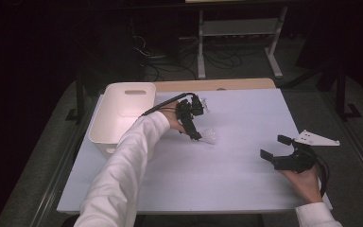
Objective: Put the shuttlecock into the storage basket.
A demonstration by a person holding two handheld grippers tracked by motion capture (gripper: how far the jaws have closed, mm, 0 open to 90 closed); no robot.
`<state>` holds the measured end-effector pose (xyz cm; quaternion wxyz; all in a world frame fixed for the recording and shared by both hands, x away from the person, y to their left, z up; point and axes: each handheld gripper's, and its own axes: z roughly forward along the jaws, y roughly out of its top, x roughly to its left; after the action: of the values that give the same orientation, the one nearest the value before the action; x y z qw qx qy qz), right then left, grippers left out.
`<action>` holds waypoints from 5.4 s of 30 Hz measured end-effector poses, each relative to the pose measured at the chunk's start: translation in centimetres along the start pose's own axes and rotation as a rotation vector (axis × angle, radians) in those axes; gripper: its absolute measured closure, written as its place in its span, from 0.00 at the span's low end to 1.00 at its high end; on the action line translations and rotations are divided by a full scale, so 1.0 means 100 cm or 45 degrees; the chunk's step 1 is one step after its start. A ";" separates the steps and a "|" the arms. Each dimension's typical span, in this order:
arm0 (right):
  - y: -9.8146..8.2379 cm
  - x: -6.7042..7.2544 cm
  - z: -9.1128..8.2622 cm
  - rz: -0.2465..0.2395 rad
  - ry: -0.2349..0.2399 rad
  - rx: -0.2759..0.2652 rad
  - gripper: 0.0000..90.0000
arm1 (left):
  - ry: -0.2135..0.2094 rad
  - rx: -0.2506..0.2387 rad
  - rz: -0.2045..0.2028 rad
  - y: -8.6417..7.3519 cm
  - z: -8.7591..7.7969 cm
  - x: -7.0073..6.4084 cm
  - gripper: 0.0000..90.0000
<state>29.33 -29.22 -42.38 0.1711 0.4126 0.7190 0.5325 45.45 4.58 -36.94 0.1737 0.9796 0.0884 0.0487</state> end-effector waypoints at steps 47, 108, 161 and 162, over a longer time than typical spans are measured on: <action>-0.001 -0.003 -0.001 0.029 0.035 -0.019 0.00 | -0.026 0.155 0.040 0.005 0.045 -0.004 0.07; -0.001 -0.002 -0.001 0.025 0.028 -0.013 0.00 | -0.015 0.115 0.187 0.025 0.026 -0.026 0.71; -0.001 -0.002 -0.001 0.025 0.039 -0.010 0.00 | 0.063 0.128 0.190 0.023 -0.070 -0.030 0.71; -0.001 -0.002 0.000 0.026 0.039 -0.007 0.00 | 0.066 0.129 0.188 0.022 -0.072 -0.029 0.71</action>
<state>29.35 -29.38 -42.49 0.1556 0.4114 0.7158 0.5424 42.03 4.39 -29.67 0.1174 0.9894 0.0228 0.0820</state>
